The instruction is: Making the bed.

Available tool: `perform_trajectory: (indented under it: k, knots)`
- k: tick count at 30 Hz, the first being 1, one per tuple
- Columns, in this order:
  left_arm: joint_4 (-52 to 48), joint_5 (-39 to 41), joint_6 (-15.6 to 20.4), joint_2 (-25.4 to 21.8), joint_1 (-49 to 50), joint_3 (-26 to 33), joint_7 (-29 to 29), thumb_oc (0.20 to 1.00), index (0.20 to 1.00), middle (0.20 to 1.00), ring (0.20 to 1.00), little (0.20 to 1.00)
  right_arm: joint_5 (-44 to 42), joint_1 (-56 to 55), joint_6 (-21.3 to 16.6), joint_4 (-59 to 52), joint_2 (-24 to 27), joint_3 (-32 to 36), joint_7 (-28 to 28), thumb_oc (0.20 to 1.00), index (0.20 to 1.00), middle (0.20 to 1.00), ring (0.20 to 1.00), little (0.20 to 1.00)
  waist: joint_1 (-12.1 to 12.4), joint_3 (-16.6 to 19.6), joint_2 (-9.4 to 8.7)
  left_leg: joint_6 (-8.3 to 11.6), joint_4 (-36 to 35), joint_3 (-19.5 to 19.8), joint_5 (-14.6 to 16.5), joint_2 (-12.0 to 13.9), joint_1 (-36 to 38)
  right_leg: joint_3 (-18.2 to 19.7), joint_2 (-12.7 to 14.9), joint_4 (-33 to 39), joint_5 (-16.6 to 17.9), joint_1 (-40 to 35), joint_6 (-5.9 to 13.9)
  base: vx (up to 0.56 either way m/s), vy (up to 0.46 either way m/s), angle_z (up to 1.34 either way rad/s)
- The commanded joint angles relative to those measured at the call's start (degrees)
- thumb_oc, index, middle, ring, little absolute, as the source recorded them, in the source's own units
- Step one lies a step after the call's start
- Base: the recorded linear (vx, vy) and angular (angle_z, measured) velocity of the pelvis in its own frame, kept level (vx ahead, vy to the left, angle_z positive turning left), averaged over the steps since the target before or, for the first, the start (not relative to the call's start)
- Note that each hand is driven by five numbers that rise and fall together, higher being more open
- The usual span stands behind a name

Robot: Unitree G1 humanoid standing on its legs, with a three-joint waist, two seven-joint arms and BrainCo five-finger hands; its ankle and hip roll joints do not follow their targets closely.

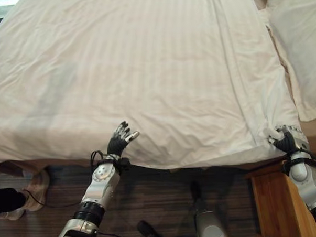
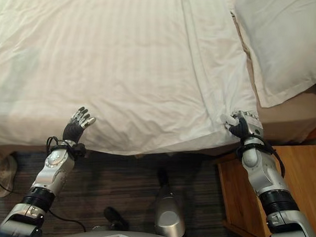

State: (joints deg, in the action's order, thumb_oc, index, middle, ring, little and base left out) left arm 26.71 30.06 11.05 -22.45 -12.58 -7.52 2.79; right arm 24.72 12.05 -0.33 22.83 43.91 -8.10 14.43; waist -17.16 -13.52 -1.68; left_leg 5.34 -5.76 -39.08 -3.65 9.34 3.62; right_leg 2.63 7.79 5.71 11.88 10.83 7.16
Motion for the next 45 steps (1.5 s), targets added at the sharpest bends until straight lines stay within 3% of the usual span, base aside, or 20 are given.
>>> perform_trajectory:
  k: [1, 8, 18, 24, 27, 28, 29, 30, 31, 33, 36, 37, 40, 41, 45]
  knots:
    - [0.95, -2.19, 2.11, -1.38, -1.63, 1.07, -0.35, 1.0, 1.0, 1.0, 1.0, 1.0, -1.83, 1.87, 0.78, 3.24, 1.48, 1.99, 0.35, 1.0, 1.0, 1.0, 1.0, 1.0, -0.6, 0.08, -0.59, 3.17, 1.95, 1.78, -1.65, 4.26, -0.31, 1.17, 5.59, -6.36, -7.32, 0.86, 5.02, -0.02, -0.054, -0.16]
    - [1.6, -2.74, 1.96, -0.7, -1.94, 0.64, -0.6, 1.0, 1.0, 1.0, 1.0, 1.0, -1.09, -0.13, 2.17, 12.19, 0.38, 0.67, -0.86, 1.0, 1.0, 1.0, 1.0, 1.0, -1.56, -0.09, -0.5, 3.48, 2.19, 0.77, -1.89, 5.1, 0.42, 1.69, 4.65, -6.81, -7.86, 1.05, 4.46, 0.0, -0.04, -0.05]
    - [0.85, -3.71, 1.09, 1.19, -2.96, 0.8, -0.09, 1.0, 1.0, 1.0, 1.0, 1.0, 1.24, -9.46, 6.22, 23.0, -5.52, 5.13, 0.3, 1.0, 1.0, 1.0, 1.0, 1.0, -1.25, 0.79, -1.7, 4.27, 2.26, 1.01, -2.63, 7.1, -0.2, 0.24, 3.79, -5.66, -7.72, 0.52, 4.32, 0.03, -0.057, -0.02]
    - [0.01, -2.58, 0.73, 2.22, -2.06, 1.2, -0.41, 1.0, 1.0, 1.0, 1.0, 1.0, 0.5, -11.48, 6.3, 19.46, -4.73, 8.29, 0.72, 1.0, 1.0, 1.0, 1.0, 1.0, -0.73, 1.45, -2.58, 4.4, 2.27, 1.04, -2.77, 7.64, 0.11, 0.1, 3.49, -5.33, -7.7, -0.24, 4.26, 0.01, -0.025, 0.0]
    - [-0.73, -0.48, 0.93, 3.26, -1.55, 1.13, -0.64, 1.0, 1.0, 1.0, 1.0, 1.0, -5.96, -11.46, 3.74, 10.48, -4.67, 12.68, 2.35, 1.0, 1.0, 1.0, 1.0, 1.0, -0.96, 2.07, -3.08, 4.44, 2.18, 0.68, -2.76, 8.03, 0.54, 0.24, 3.2, -5.17, -7.61, -0.54, 4.27, 0.0, 0.0, 0.0]
    - [-0.86, -0.38, 0.97, 3.46, -1.45, 1.2, -0.61, 1.0, 1.0, 1.0, 1.0, 1.0, -8.05, -11.42, 2.69, 8.12, -5.08, 13.81, 2.76, 0.818, 0.818, 0.818, 0.818, 0.818, -1.06, 2.26, -3.17, 4.45, 2.16, 0.59, -2.73, 8.1, 0.69, 0.29, 3.13, -5.16, -7.6, -0.61, 4.26, 0.04, -0.007, -0.03]
    - [-1.43, -0.33, 0.93, 3.57, -1.36, 1.03, -0.81, 1.0, 1.0, 1.0, 1.0, 1.0, -11.26, -11.41, 1.28, 4.97, -5.66, 15.2, 3.1, 0.398, 0.398, 0.398, 0.398, 0.398, -1.09, 2.5, -3.25, 4.44, 2.14, 0.5, -2.71, 8.2, 0.87, 0.25, 3.04, -5.24, -7.61, -0.7, 4.27, 0.05, -0.009, -0.03]
    - [-1.7, -0.5, 0.94, 3.53, -1.52, 0.78, -0.85, 1.0, 1.0, 1.0, 1.0, 1.0, -16.77, -10.73, -1.55, -0.14, -6.68, 17.21, 3.79, 0.2, 0.2, 0.2, 0.2, 0.2, -1.39, 2.98, -3.37, 4.48, 2.1, 0.18, -2.7, 8.32, 1.1, 0.32, 2.86, -5.28, -7.65, -0.81, 4.25, 0.04, -0.008, -0.05]
    - [-1.69, -0.49, 0.92, 3.52, -1.55, 0.66, -0.84, 1.0, 1.0, 1.0, 1.0, 1.0, -16.82, -11.06, -1.41, -0.48, -6.72, 17.47, 3.68, 0.2, 0.2, 0.2, 0.2, 0.2, -1.25, 2.98, -3.4, 4.49, 2.1, 0.16, -2.7, 8.32, 1.14, 0.35, 2.86, -5.3, -7.66, -0.82, 4.25, 0.05, -0.012, -0.04]
    - [-2.36, 0.58, 1.24, 3.43, -2.17, 0.4, -1.08, 1.0, 1.0, 1.0, 1.0, 1.0, -27.77, -8.75, -6.83, -5.56, -9.75, 18.79, 4.09, 0.2, 0.2, 0.2, 0.2, 0.2, -1.3, 3.71, -3.4, 4.63, 2.09, -0.16, -2.89, 8.56, 1.42, 0.41, 2.62, -5.36, -7.72, -0.91, 4.11, 0.04, -0.022, 0.0]
    - [-5.39, 6.65, 2.61, 3.69, -3.83, 0.62, -1.92, 1.0, 1.0, 1.0, 1.0, 1.0, -52.46, -3.48, -15.57, -10.62, -15.41, 18.5, 0.02, 0.2, 0.2, 0.2, 0.2, 0.2, -1.69, 4.14, -2.9, 5.05, 2.0, -0.59, -3.17, 8.85, 1.96, 0.77, 2.19, -5.34, -8.2, -1.01, 3.79, 0.04, -0.038, -0.02]
    - [-5.73, 7.86, 2.78, 3.76, -4.07, 0.63, -2.41, 1.0, 1.0, 1.0, 1.0, 1.0, -58.01, -2.38, -16.64, -10.72, -16.34, 18.34, -2.06, 0.2, 0.2, 0.2, 0.2, 0.2, -1.68, 4.01, -2.75, 5.19, 2.01, -0.66, -3.24, 8.9, 2.06, 0.75, 2.18, -5.31, -8.37, -1.11, 3.74, 0.0, 0.0, 0.0]
    - [-5.98, 8.82, 2.95, 3.85, -4.66, 0.12, -2.96, 1.0, 1.0, 1.0, 1.0, 1.0, -63.56, -1.02, -18.16, -9.74, -17.35, 17.7, -3.98, 0.2, 0.2, 0.2, 0.2, 0.2, -1.62, 3.86, -2.58, 5.34, 2.02, -0.68, -3.29, 8.98, 2.21, 0.79, 2.16, -5.37, -8.51, -1.17, 3.7, -0.01, -0.029, -0.04]
    - [-6.23, 11.37, 4.33, 4.37, -6.66, -1.36, -3.86, 1.0, 1.0, 1.0, 1.0, 1.0, -72.21, 3.83, -19.74, -5.7, -18.29, 15.52, -5.33, 0.2, 0.2, 0.2, 0.2, 0.2, -1.45, 2.67, -1.63, 5.64, 2.01, -0.54, -3.24, 8.72, 2.13, 1.27, 2.37, -5.64, -8.61, -0.86, 3.69, -0.04, -0.027, -0.02]
    - [-5.62, 12.75, 5.35, 4.68, -11.41, -3.64, -4.26, 1.0, 1.0, 1.0, 1.0, 1.0, -76.43, 10.76, -21.27, -1.19, -16.21, 14.38, -5.06, 0.2, 0.2, 0.2, 0.2, 0.2, -2.26, -0.09, -0.23, 6.01, 2.1, -1.18, -3.33, 8.43, 1.94, 2.35, 2.6, -6.28, -8.45, 0.63, 3.76, -0.11, 0.029, -0.03]
